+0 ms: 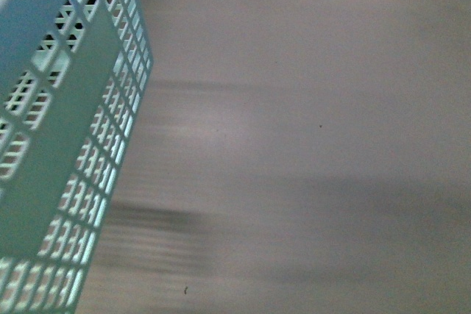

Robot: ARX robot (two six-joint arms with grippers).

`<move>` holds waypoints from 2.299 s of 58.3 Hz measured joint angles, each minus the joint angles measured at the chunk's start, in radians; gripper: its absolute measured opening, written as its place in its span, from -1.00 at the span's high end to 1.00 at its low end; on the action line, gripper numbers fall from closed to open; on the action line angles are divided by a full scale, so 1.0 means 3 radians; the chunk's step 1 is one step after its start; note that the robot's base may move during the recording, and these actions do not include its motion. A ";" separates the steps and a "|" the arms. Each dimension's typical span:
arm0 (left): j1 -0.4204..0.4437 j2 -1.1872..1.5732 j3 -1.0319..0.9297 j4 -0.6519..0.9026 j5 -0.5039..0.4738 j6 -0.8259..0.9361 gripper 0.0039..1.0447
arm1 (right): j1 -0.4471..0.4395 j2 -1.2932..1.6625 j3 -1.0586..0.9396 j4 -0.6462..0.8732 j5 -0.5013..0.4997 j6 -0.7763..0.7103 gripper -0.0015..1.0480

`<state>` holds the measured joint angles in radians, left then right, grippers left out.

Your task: Pick mango and avocado into basket

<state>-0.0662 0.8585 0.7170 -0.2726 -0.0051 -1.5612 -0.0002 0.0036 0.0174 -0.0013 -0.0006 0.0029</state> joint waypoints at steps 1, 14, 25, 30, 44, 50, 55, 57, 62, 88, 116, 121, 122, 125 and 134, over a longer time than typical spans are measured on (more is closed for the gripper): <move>-0.0004 -0.0039 0.0017 -0.0038 0.0000 0.0000 0.92 | 0.0000 0.0000 0.0000 0.0000 0.0000 -0.0001 -0.83; -0.0243 -0.0580 0.0275 -0.0537 -0.0226 -0.0048 0.93 | 0.0000 0.0000 0.0000 0.0000 -0.0001 -0.0001 -0.83; -0.0270 -0.0576 0.0299 -0.0539 -0.0221 -0.0100 0.93 | 0.0000 0.0000 0.0000 0.0000 -0.0001 0.0000 -0.83; -0.0270 -0.0572 0.0299 -0.0539 -0.0221 -0.0104 0.93 | 0.0000 0.0000 0.0000 0.0000 0.0000 0.0000 -0.83; -0.0270 -0.0572 0.0299 -0.0554 -0.0223 -0.0104 0.93 | 0.0000 0.0000 0.0000 0.0000 0.0000 0.0000 -0.83; -0.0270 -0.0572 0.0299 -0.0554 -0.0223 -0.0113 0.93 | 0.0000 0.0000 0.0000 0.0000 -0.0001 -0.0001 -0.83; -0.0270 -0.0571 0.0298 -0.0554 -0.0223 -0.0112 0.93 | 0.0000 0.0000 0.0000 0.0000 0.0001 -0.0001 -0.83; -0.0270 -0.0572 0.0298 -0.0554 -0.0223 -0.0112 0.93 | 0.0000 0.0000 0.0000 0.0000 0.0001 0.0000 -0.83; -0.0270 -0.0572 0.0298 -0.0554 -0.0223 -0.0113 0.93 | 0.0000 0.0000 0.0000 0.0000 0.0001 0.0000 -0.83; -0.0271 -0.0571 0.0299 -0.0554 -0.0223 -0.0113 0.93 | 0.0000 0.0000 0.0000 0.0000 -0.0001 -0.0001 -0.83; -0.0272 -0.0572 0.0299 -0.0554 -0.0223 -0.0113 0.93 | 0.0000 0.0000 0.0000 0.0000 0.0000 -0.0001 -0.83; -0.0272 -0.0572 0.0299 -0.0554 -0.0223 -0.0113 0.93 | 0.0000 0.0000 0.0000 0.0000 -0.0001 -0.0003 -0.83; -0.0272 -0.0571 0.0299 -0.0554 -0.0223 -0.0113 0.93 | 0.0000 0.0000 0.0000 0.0000 0.0000 0.0000 -0.83; -0.0272 -0.0572 0.0299 -0.0554 -0.0224 -0.0114 0.93 | 0.0000 0.0000 0.0000 0.0000 0.0003 -0.0001 -0.83; -0.0272 -0.0572 0.0299 -0.0554 -0.0223 -0.0114 0.93 | 0.0000 0.0000 0.0000 0.0000 0.0000 -0.0001 -0.83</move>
<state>-0.1478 0.6868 0.8066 -0.4389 -0.0719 -1.5955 -0.0002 0.0036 0.0174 -0.0013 -0.0006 0.0025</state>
